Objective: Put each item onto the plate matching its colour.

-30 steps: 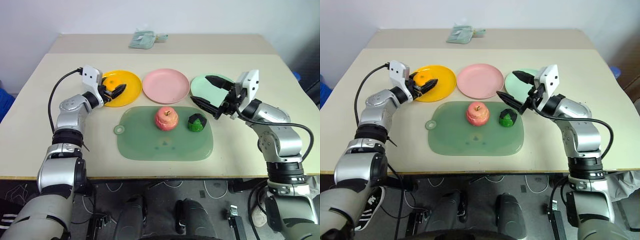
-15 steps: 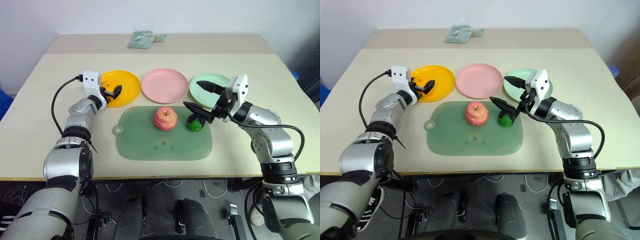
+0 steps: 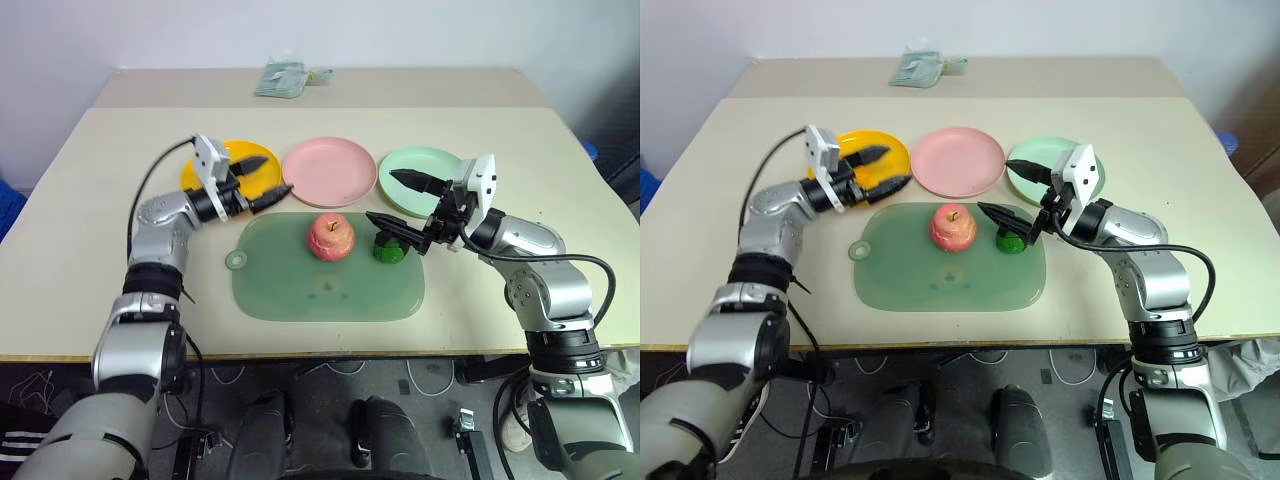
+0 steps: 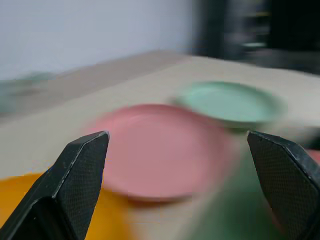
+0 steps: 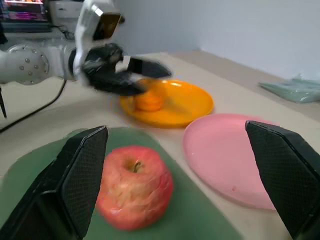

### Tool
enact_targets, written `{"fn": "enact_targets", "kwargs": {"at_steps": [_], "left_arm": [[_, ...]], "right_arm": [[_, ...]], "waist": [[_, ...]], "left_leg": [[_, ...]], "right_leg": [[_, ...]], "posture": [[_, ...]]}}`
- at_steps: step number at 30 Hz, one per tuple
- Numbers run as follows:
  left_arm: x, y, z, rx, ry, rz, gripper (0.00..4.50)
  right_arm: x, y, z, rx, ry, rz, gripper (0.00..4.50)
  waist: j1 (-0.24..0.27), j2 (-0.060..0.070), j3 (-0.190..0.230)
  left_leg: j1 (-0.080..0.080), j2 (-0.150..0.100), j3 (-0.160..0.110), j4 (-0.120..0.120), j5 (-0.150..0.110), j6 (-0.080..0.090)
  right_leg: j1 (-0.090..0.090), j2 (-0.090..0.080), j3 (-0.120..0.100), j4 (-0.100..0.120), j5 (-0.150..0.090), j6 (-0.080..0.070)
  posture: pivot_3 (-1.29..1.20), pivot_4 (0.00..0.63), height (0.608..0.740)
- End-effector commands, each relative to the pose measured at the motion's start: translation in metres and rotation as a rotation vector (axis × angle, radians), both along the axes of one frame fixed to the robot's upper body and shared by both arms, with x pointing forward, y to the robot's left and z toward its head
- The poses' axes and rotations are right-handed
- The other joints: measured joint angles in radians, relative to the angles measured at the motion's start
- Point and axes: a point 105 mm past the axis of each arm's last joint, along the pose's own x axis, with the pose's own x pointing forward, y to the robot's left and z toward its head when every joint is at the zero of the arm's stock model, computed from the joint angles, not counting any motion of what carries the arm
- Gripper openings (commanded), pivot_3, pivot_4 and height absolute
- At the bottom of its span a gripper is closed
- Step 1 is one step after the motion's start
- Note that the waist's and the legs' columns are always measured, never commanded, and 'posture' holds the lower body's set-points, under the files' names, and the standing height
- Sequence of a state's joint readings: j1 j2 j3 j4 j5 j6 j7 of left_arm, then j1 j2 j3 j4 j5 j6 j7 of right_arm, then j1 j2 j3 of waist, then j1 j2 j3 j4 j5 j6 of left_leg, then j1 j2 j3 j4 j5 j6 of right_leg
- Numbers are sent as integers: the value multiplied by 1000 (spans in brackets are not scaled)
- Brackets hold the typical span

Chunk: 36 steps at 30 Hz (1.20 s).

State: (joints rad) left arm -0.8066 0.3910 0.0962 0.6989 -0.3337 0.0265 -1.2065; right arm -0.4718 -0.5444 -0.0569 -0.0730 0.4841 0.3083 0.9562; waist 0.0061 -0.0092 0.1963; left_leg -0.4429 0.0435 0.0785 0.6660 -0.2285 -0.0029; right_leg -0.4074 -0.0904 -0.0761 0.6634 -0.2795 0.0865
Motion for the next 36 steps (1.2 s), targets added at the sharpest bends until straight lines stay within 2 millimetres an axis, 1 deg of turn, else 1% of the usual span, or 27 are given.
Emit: {"fn": "enact_targets", "kwargs": {"at_steps": [1,5,7,11,13,19,25,27,29,31,34,36], "left_arm": [[-17,-19,5,10,-1,-130,4485],[-22,-34,-4,57,-13,-158,4485],[-23,-38,-7,62,-8,-166,4485],[-34,-47,-17,84,14,-215,4485],[-35,-52,-22,92,10,-217,4485],[-26,-65,-29,141,-15,-175,4485],[-11,-71,-39,201,-41,-94,4485],[-14,-74,-45,207,-19,-122,4485],[-18,-76,-50,225,-6,-151,3980],[-15,-76,-47,211,-27,-125,3366],[-7,-72,-35,160,-39,-74,3366],[2,-69,-19,90,-58,-16,3366]], "right_arm": [[-10,3,10,-26,-51,49,4500],[-8,4,10,-22,-54,45,4500],[-8,4,9,-23,-51,45,4500],[-10,3,6,-23,-43,43,4500],[-11,3,3,-35,-34,45,4500],[-14,-2,-10,-88,-12,50,4500],[-14,-1,-10,-82,-17,47,4500],[-14,-1,-10,-81,-18,44,4500],[-14,-2,-12,-89,-14,43,4500],[-14,-5,-13,-97,-10,41,4500],[-13,-6,-14,-102,-11,36,4500],[-11,-6,-11,-86,-18,20,4500]], "waist": [[1,0,0],[5,0,0],[6,0,0],[5,0,0],[5,0,0],[7,0,0],[6,0,0],[6,0,0],[6,0,0],[7,0,0],[7,0,0],[7,0,0]], "left_leg": [[0,0,0,0,-1,2],[0,0,-1,1,-2,4],[0,0,-1,1,-2,4],[0,0,-1,1,-2,4],[0,0,-1,0,-2,4],[0,0,-1,1,-2,4],[0,0,-1,1,-2,4],[0,0,-1,1,-2,4],[0,0,-1,1,-2,4],[0,0,-1,1,-2,4],[0,0,-1,1,-2,4],[0,0,-2,1,-2,4]], "right_leg": [[0,0,0,0,0,0],[0,0,0,1,1,-1],[0,0,0,0,1,-1],[0,0,0,0,1,-1],[0,0,0,0,1,-1],[0,0,0,0,1,-1],[0,0,0,0,1,-1],[0,1,0,0,1,-1],[0,1,0,0,1,-1],[1,1,0,0,1,-1],[1,0,0,0,1,-1],[1,0,0,0,1,-1]], "posture": [[0,150,740],[0,150,740],[0,150,740],[0,150,740],[0,150,740],[0,150,740],[0,150,740],[0,150,740],[0,150,740],[0,150,740],[0,150,740],[0,150,740]]}}
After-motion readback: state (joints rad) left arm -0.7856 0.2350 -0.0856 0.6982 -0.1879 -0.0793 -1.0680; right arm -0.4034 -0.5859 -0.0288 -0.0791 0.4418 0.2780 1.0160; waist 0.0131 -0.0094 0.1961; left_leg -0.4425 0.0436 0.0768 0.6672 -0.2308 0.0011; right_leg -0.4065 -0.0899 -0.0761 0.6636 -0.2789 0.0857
